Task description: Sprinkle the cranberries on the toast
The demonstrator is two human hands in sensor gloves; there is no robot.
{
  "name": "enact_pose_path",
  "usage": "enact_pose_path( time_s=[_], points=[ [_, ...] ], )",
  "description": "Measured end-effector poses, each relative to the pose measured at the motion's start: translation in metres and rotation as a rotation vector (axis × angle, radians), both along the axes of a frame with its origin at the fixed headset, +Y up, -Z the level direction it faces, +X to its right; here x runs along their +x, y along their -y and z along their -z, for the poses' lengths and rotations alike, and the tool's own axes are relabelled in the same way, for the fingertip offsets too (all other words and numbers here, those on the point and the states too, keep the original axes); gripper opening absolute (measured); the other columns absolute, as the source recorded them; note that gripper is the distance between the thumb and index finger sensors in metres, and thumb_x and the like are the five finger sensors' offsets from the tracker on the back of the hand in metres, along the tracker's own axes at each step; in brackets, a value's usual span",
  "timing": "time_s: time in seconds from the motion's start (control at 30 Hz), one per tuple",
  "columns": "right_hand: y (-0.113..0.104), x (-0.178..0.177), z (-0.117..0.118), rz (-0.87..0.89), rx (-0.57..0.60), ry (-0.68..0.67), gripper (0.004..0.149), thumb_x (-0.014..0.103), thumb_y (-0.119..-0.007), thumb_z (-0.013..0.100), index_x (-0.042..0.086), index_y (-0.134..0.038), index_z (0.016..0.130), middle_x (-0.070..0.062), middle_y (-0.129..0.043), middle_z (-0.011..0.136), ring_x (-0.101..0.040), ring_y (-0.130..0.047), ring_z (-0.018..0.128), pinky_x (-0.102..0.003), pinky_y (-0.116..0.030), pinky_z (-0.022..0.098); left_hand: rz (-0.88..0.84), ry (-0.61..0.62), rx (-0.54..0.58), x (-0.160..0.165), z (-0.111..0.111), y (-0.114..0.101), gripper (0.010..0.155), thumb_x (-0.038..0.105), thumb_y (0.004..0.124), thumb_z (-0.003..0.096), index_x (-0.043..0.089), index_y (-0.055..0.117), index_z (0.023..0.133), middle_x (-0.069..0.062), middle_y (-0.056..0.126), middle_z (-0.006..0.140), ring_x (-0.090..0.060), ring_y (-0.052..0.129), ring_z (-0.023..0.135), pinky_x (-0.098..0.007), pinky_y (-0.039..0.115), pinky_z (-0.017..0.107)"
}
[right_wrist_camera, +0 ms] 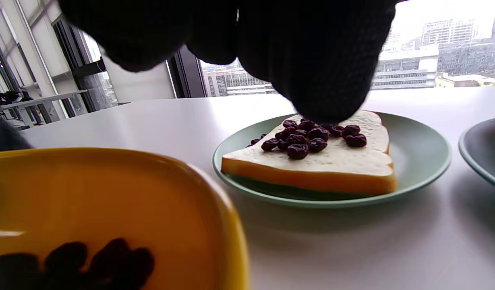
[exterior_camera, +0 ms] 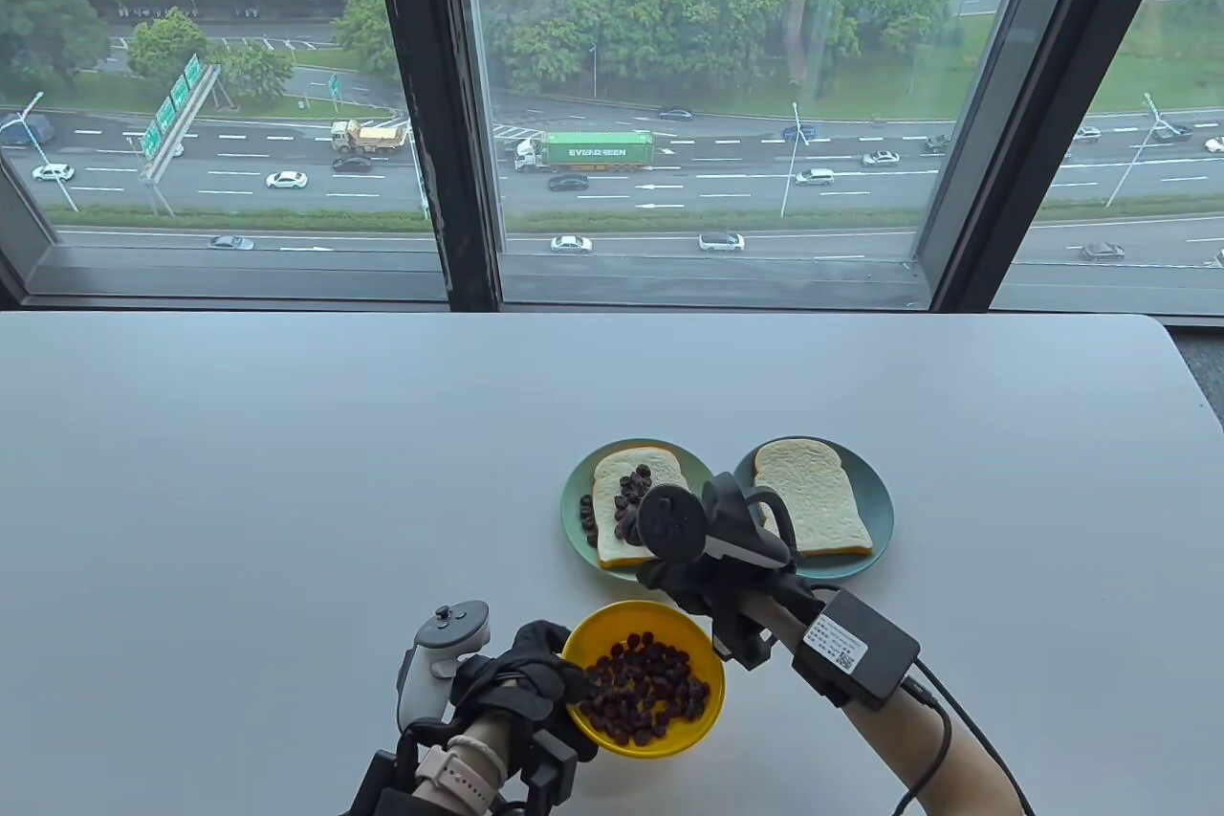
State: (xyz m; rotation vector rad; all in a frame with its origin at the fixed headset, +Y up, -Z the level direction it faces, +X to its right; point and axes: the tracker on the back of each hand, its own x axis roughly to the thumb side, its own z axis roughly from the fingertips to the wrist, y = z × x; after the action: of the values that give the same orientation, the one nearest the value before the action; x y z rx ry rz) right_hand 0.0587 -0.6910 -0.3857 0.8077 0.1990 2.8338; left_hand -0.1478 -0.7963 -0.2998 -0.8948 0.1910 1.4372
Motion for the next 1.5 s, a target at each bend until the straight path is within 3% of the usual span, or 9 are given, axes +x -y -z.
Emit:
enact_pose_path(
  time_s=[0.17,0.43,0.63,0.77,0.9,1.17,1.5],
  points=[
    [0.005,-0.007,-0.038,-0.086,-0.14,-0.198,0.068,0.046,-0.076,0.035,0.029,-0.052,0.096,-0.01,-0.06,0.097,-0.03,-0.081,0.079,-0.026,-0.09,0.047,-0.019,-0.022,0.011,0.0,0.0,-0.002,0.062,0.021,0.072,0.048,0.027,0.032,0.094,-0.015,0.056,0.075,-0.032,0.073,0.05,-0.034,0.097,0.026],
    [0.028,-0.024,-0.063,-0.306,-0.165,-0.342,0.085,0.05,-0.078,0.031,0.034,-0.032,0.1,-0.013,-0.035,0.105,-0.041,-0.057,0.091,-0.033,-0.076,0.058,-0.045,-0.06,0.022,0.001,0.0,-0.002,0.062,0.02,0.074,0.0472,0.027,0.033,0.094,-0.016,0.056,0.075,-0.033,0.074,0.05,-0.035,0.098,0.025],
    [0.035,-0.044,-0.077,-0.447,0.08,-0.362,0.076,0.046,-0.075,0.031,0.037,-0.037,0.096,-0.008,-0.045,0.102,-0.035,-0.065,0.088,-0.032,-0.082,0.052,-0.053,-0.065,0.022,0.0,-0.001,-0.001,0.063,0.019,0.074,0.0466,0.027,0.033,0.093,-0.016,0.055,0.074,-0.033,0.073,0.049,-0.036,0.097,0.026],
    [0.035,-0.049,-0.077,-0.437,0.181,-0.359,0.056,0.035,-0.078,0.034,0.038,-0.055,0.085,-0.001,-0.063,0.092,-0.027,-0.081,0.075,-0.025,-0.09,0.041,-0.091,-0.061,0.004,0.0,-0.003,0.0,0.063,0.019,0.074,0.047,0.026,0.032,0.093,-0.017,0.055,0.074,-0.033,0.073,0.049,-0.035,0.097,0.025],
    [0.032,-0.052,-0.081,-0.43,0.296,-0.348,0.045,0.032,-0.082,0.032,0.036,-0.066,0.074,0.004,-0.075,0.081,-0.017,-0.092,0.061,-0.019,-0.096,0.033,-0.101,-0.084,0.006,-0.001,-0.001,0.002,0.062,0.019,0.074,0.0471,0.026,0.032,0.093,-0.017,0.055,0.074,-0.033,0.072,0.049,-0.036,0.097,0.025],
    [0.023,-0.04,-0.087,-0.308,0.348,-0.363,0.039,0.031,-0.088,0.025,0.04,-0.077,0.062,0.008,-0.082,0.073,-0.015,-0.094,0.055,-0.018,-0.1,0.027,-0.03,-0.052,0.026,0.002,0.0,0.0,0.062,0.02,0.073,0.0474,0.027,0.033,0.094,-0.016,0.056,0.075,-0.032,0.074,0.049,-0.035,0.097,0.025],
    [-0.013,-0.029,-0.095,-0.157,0.327,-0.341,0.039,0.031,-0.088,0.025,0.039,-0.077,0.062,0.007,-0.082,0.073,-0.015,-0.095,0.054,-0.018,-0.099,0.026,-0.04,-0.042,0.014,0.0,-0.001,0.0,0.062,0.02,0.073,0.0475,0.026,0.033,0.094,-0.016,0.056,0.075,-0.032,0.073,0.049,-0.034,0.097,0.024]
  ],
)
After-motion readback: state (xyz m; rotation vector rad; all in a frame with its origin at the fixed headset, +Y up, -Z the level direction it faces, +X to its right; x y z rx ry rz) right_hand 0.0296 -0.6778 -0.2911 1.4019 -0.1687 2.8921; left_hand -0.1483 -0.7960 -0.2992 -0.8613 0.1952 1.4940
